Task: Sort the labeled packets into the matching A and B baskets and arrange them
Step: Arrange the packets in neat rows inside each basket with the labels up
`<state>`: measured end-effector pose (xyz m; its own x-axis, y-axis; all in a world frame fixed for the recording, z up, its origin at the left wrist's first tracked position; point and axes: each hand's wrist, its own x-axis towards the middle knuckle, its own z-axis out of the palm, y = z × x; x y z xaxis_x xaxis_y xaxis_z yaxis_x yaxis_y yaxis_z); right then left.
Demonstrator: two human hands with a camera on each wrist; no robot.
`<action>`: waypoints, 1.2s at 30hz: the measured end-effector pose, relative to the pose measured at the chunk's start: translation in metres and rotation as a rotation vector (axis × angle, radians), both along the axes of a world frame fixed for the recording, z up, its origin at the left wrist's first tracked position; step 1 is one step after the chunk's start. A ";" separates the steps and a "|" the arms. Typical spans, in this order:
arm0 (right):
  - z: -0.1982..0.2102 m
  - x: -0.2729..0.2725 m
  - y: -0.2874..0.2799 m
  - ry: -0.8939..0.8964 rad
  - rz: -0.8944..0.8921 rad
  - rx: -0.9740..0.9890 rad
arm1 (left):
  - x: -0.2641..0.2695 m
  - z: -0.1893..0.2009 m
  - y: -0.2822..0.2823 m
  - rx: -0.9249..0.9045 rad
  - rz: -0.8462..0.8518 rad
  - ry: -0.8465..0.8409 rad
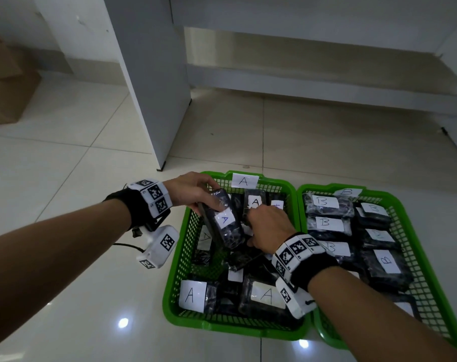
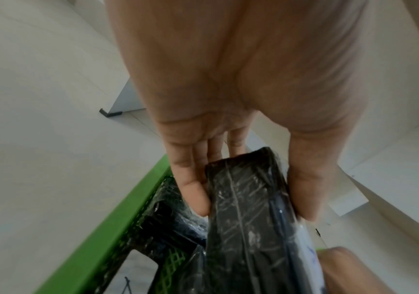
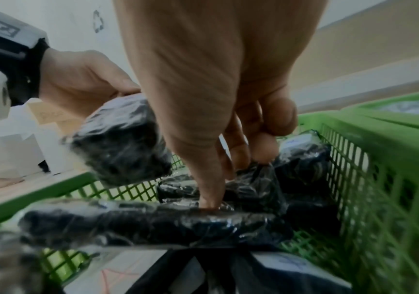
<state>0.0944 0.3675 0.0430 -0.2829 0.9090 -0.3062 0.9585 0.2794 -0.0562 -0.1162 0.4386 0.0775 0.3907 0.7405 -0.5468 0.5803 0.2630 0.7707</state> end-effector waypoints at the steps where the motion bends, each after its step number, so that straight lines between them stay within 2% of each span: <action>1: 0.000 0.002 0.001 0.033 -0.028 -0.024 | 0.001 0.000 0.001 0.002 0.035 -0.017; 5: 0.001 0.010 0.006 0.205 -0.184 -0.097 | 0.006 -0.002 0.004 -0.014 0.202 -0.057; 7: 0.000 0.017 0.009 0.358 -0.265 -0.111 | 0.008 -0.004 0.004 -0.020 0.256 -0.081; 10: -0.003 0.025 0.008 0.660 -0.378 -0.239 | 0.010 -0.006 0.003 -0.029 0.304 -0.126; 12: -0.007 0.026 0.004 0.802 -0.411 -0.185 | 0.011 -0.006 0.001 -0.038 0.304 -0.128; 13: -0.010 0.026 0.003 0.818 -0.401 -0.119 | 0.012 -0.006 0.000 -0.036 0.285 -0.128; 16: -0.009 0.025 0.000 0.680 -0.315 -0.043 | 0.015 -0.003 -0.003 -0.111 0.203 -0.225; 18: -0.006 0.029 0.002 0.606 -0.322 -0.066 | 0.016 0.002 -0.005 -0.169 0.231 -0.298; 19: -0.005 0.032 0.002 0.600 -0.348 -0.077 | 0.015 0.000 -0.004 -0.117 0.225 -0.244; 20: -0.004 0.035 0.003 0.599 -0.371 -0.080 | 0.014 -0.003 -0.003 0.020 0.137 -0.104; 23: -0.003 0.041 0.001 0.544 -0.334 -0.076 | 0.012 -0.019 -0.006 0.409 -0.344 0.410; 24: -0.004 0.042 0.000 0.491 -0.295 -0.078 | 0.014 -0.026 -0.010 0.451 -0.449 0.493; 26: -0.006 0.039 -0.004 0.384 -0.235 -0.051 | 0.020 -0.038 -0.018 0.430 -0.548 0.557; 28: -0.012 0.035 -0.006 0.318 -0.211 0.009 | 0.025 -0.047 -0.023 0.401 -0.551 0.555; 32: -0.019 0.033 -0.008 0.287 -0.209 0.044 | 0.027 -0.060 -0.026 0.269 -0.442 0.450; 36: -0.020 0.035 -0.011 0.258 -0.150 0.060 | 0.030 -0.064 -0.028 0.209 -0.422 0.477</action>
<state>0.1294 0.3561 0.0231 -0.2055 0.9608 -0.1860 0.9455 0.1459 -0.2910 -0.0867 0.4102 0.0138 0.4211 0.6861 -0.5933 0.8904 -0.1881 0.4144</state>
